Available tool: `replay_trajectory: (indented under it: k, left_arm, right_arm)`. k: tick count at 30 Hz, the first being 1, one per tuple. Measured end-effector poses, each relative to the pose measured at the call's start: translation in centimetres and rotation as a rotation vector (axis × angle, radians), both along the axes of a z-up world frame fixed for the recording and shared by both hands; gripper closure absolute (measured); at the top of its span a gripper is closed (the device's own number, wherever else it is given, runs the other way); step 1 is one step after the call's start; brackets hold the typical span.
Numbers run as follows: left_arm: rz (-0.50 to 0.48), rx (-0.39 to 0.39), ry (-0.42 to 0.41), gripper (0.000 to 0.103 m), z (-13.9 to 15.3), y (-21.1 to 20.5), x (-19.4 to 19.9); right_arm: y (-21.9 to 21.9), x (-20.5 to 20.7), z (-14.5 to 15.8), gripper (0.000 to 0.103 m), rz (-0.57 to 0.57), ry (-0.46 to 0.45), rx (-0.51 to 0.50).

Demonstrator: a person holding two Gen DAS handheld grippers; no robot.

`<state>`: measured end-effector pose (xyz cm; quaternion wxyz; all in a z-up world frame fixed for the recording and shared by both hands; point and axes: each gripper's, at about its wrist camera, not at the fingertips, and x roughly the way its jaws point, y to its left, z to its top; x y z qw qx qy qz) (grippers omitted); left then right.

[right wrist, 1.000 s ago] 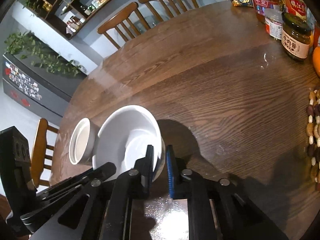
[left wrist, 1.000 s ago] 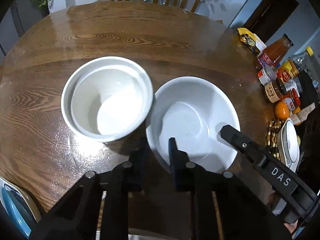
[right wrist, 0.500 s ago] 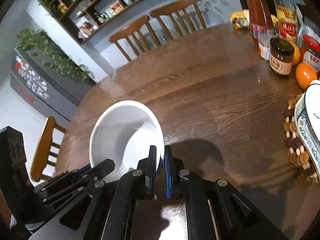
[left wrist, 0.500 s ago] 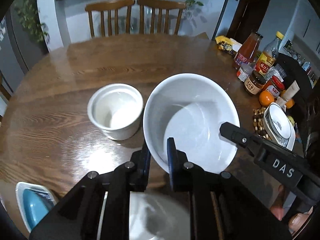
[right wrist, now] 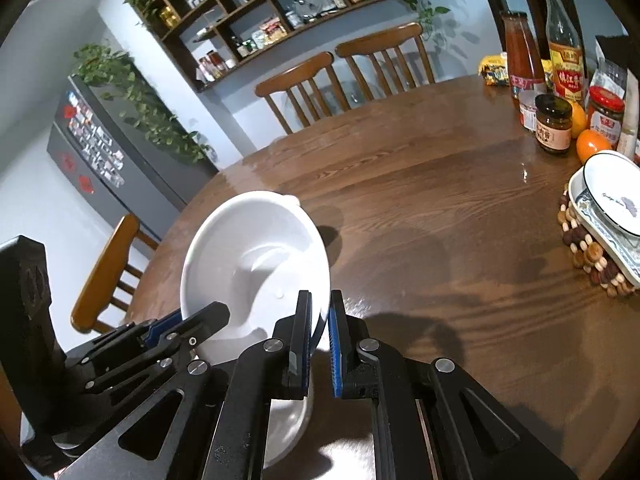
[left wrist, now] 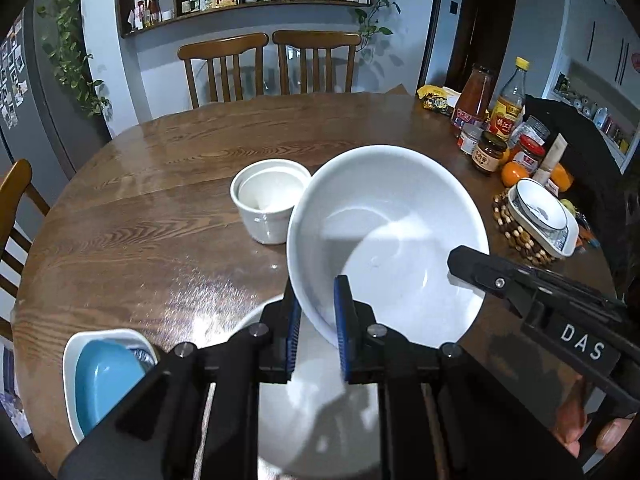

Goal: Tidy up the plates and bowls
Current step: 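Carry the smaller white bowl with both tools and lower it into the large white bowl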

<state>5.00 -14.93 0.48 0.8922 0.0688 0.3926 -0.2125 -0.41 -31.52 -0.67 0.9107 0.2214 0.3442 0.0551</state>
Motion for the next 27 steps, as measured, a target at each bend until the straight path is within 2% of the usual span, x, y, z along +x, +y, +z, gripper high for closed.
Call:
replay_trajectory:
  k: [12,27]
  left_arm:
    - [0.001,-0.025,-0.014,0.088,-0.7,3.0,-3.8]
    - [0.000,-0.020,0.009,0.087,-2.1,5.0,-4.9]
  right_arm:
    - [3.6,-3.4,-0.2,0.094,0.028,-0.009,-0.068]
    - [5.8,-4.4,-1.1,0.093,0.049,0.020,-0.097]
